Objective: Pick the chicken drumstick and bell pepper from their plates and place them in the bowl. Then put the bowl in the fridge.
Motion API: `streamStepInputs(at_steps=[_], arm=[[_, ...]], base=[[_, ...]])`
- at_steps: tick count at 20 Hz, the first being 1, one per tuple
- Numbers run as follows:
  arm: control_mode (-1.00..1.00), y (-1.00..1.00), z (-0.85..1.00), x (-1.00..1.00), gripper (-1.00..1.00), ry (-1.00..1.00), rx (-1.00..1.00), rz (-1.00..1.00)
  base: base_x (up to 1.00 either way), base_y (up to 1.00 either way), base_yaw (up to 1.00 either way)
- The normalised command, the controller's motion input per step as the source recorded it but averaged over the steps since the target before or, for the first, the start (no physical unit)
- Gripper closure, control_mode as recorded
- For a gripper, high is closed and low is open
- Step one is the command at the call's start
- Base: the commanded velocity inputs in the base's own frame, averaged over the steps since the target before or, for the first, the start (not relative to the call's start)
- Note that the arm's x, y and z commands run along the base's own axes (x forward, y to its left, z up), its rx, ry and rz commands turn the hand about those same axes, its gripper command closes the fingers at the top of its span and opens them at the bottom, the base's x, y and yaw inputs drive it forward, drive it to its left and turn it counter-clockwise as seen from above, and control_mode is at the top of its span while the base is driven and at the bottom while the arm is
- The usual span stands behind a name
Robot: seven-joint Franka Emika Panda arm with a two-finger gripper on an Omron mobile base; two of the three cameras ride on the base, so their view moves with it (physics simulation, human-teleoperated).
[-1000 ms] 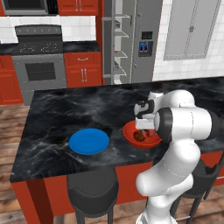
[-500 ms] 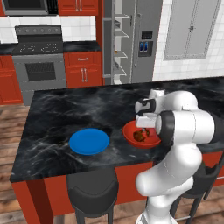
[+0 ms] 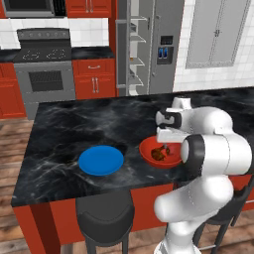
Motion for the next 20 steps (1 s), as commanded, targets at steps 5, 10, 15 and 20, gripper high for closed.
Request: streamStepInputs(at_steps=[5, 10, 15, 20], arm=[[-1.00, 0.02, 0.14, -0.61, -1.00, 0.00, 0.00, -0.09], [-1.00, 0.05, 0.02, -0.60, -1.00, 0.00, 0.01, -0.24], [-1.00, 0.01, -0.01, -0.39, -1.00, 0.00, 0.00, -0.33], [-1.00, 0.08, -0.09, -0.07, -1.00, -0.01, 0.00, -0.38]], base=[[0.00, 0.00, 0.00], [0.00, 0.00, 0.00], [0.00, 0.00, 0.00], [0.00, 0.00, 0.00]])
